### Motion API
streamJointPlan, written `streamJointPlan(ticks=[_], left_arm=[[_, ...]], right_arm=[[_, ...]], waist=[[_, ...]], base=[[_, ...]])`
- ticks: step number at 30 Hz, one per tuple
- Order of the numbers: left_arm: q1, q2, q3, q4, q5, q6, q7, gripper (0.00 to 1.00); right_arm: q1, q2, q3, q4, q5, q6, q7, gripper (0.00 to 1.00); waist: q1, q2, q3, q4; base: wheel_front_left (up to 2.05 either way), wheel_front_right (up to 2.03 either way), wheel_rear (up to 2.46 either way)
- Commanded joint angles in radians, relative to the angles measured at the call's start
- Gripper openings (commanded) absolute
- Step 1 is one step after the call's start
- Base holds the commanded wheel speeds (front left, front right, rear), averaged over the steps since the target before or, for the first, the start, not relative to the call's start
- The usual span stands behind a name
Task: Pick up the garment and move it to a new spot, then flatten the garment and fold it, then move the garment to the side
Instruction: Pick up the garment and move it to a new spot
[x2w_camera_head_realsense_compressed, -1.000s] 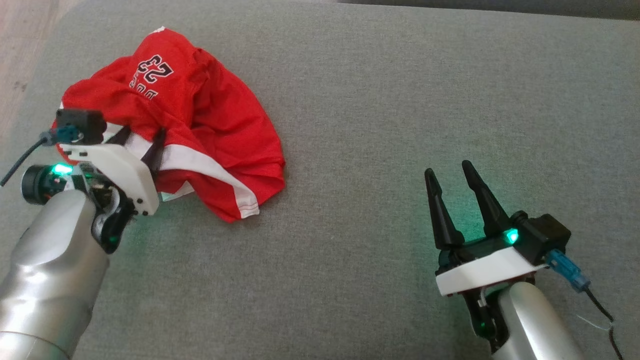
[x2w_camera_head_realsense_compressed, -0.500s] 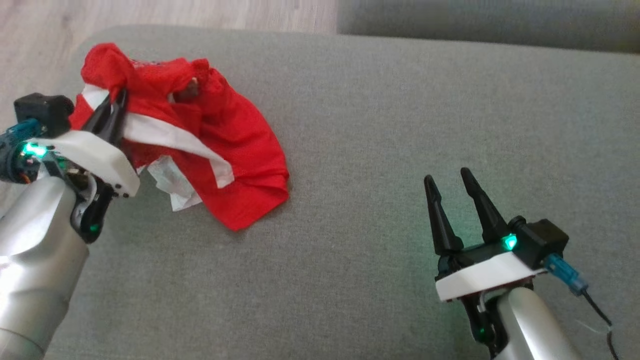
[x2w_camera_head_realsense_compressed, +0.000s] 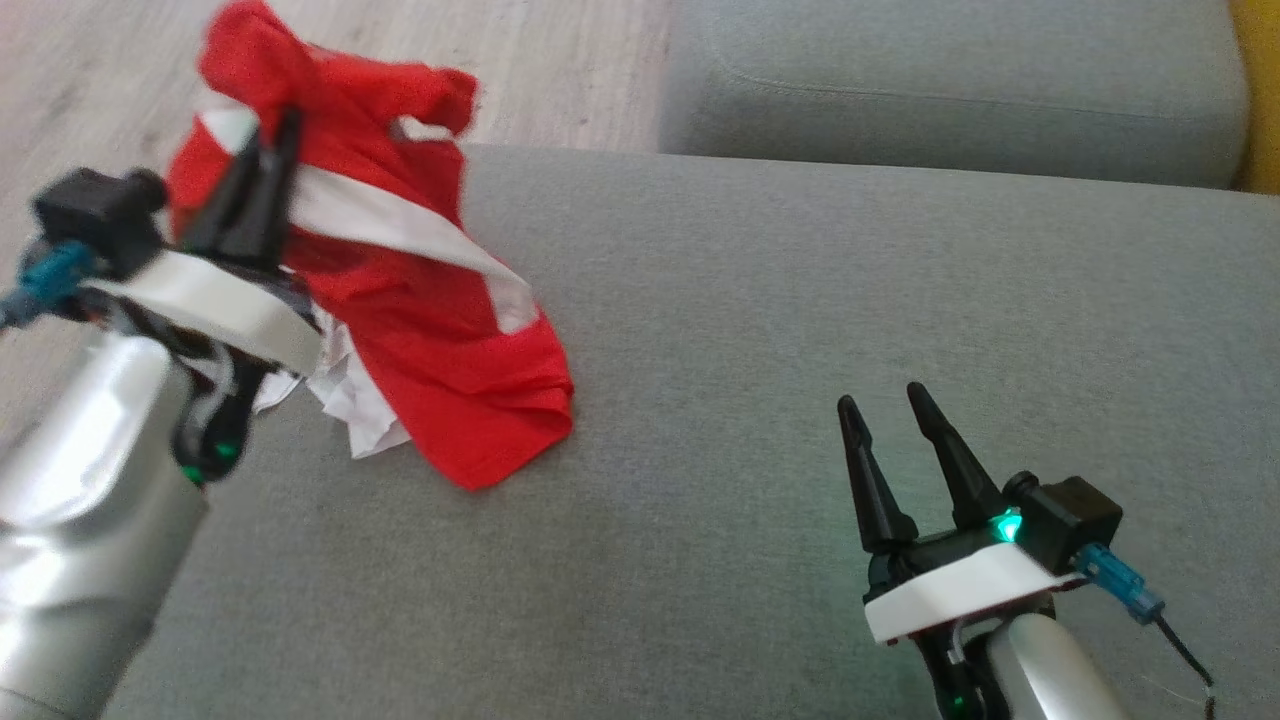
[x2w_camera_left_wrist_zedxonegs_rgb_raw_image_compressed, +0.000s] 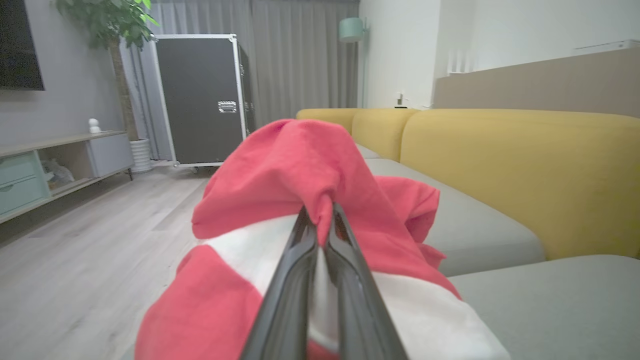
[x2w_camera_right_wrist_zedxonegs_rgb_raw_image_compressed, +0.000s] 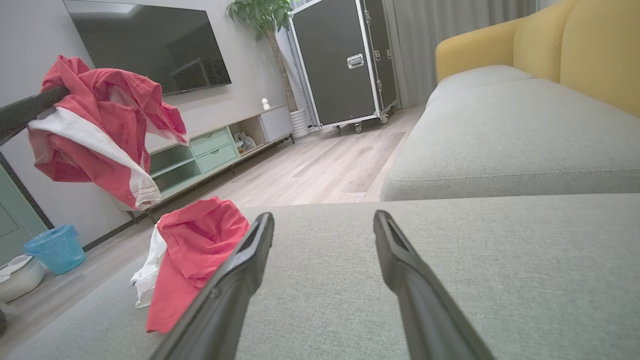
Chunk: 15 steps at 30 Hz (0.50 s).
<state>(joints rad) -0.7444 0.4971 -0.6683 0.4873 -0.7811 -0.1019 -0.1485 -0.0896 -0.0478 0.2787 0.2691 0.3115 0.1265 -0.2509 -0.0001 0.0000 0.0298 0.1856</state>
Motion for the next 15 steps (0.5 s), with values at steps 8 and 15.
streamJointPlan(ticks=[8, 15], left_arm=[[0.006, -0.042, -0.015, -0.173, 0.013, 0.057, 0.028, 0.0], [0.005, -0.137, -0.052, -0.192, 0.017, 0.079, 0.013, 0.0]], right_arm=[[-0.044, -0.002, -0.006, -0.044, -0.017, 0.004, -0.011, 1.0], [-0.106, -0.002, -0.043, -0.075, -0.043, 0.004, -0.011, 1.0]], waist=[[0.0001, 0.0, 0.012, -0.116], [0.0001, 0.0, 0.072, -0.247]], base=[[0.0, 0.0, 0.0], [0.0, 0.0, 0.0]])
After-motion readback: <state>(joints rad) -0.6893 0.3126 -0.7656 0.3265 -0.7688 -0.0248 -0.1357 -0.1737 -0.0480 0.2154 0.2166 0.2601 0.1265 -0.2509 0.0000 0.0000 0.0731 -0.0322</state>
